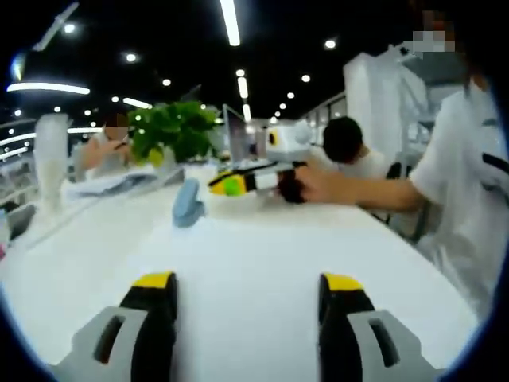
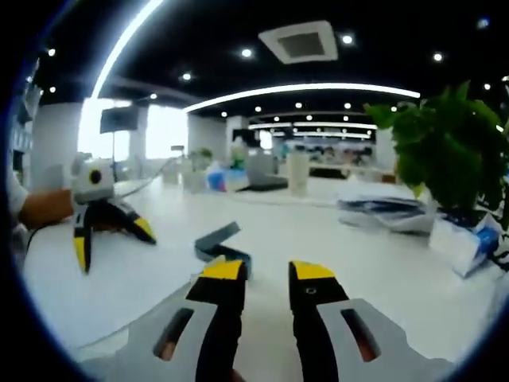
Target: Pick up the paper insert the paper into the punch align the paper edges press the punch to punch holes
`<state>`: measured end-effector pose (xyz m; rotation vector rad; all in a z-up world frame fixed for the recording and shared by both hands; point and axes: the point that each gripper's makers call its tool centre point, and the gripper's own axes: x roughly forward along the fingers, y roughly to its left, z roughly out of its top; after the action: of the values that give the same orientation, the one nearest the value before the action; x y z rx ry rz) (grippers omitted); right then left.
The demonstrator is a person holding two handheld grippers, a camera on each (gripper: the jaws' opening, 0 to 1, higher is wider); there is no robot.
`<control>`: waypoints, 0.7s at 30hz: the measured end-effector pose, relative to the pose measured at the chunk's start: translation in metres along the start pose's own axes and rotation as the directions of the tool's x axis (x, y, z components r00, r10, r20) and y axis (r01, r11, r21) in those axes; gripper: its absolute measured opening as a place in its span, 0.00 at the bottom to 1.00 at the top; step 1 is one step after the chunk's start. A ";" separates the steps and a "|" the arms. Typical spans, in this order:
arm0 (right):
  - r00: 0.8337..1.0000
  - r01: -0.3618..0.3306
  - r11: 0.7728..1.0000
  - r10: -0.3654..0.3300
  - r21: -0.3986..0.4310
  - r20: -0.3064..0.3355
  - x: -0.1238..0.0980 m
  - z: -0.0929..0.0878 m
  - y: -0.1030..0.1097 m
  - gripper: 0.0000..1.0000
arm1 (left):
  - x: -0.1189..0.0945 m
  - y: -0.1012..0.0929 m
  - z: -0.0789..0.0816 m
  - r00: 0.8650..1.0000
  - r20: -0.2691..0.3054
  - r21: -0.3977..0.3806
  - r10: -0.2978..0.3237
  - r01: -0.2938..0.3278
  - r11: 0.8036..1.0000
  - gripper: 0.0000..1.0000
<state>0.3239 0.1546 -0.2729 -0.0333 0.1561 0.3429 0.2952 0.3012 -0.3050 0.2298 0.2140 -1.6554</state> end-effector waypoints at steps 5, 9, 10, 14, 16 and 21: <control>0.964 -0.263 0.960 0.257 -0.102 -0.064 0.004 -0.009 0.027 0.26 | -0.001 0.007 0.001 1.000 -0.007 -0.006 0.019 -0.019 1.000 0.63; 0.930 -0.361 0.924 0.348 -0.127 -0.116 0.014 -0.016 0.025 0.29 | -0.002 0.004 0.003 1.000 -0.006 -0.008 0.012 -0.012 1.000 0.66; 0.927 -0.371 0.921 0.358 -0.121 -0.115 0.015 -0.015 0.024 0.31 | -0.002 0.004 0.003 1.000 -0.006 -0.009 0.009 -0.009 1.000 0.66; 0.906 -0.418 0.901 0.404 -0.116 -0.128 0.029 -0.014 0.017 0.33 | -0.002 0.004 0.003 1.000 -0.008 -0.002 0.013 -0.013 1.000 0.66; 0.893 -0.445 0.888 0.430 -0.113 -0.134 0.035 -0.014 0.017 0.33 | -0.002 0.005 0.002 1.000 -0.008 -0.003 0.014 -0.014 1.000 0.66; 0.808 -0.581 0.810 0.562 -0.082 -0.175 0.040 -0.020 0.033 0.32 | -0.003 0.005 0.003 1.000 -0.010 -0.002 0.012 -0.012 1.000 0.67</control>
<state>0.3472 0.1973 -0.2988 -0.1444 0.2873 0.9636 0.3002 0.3029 -0.3013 0.2374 0.2212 -1.6427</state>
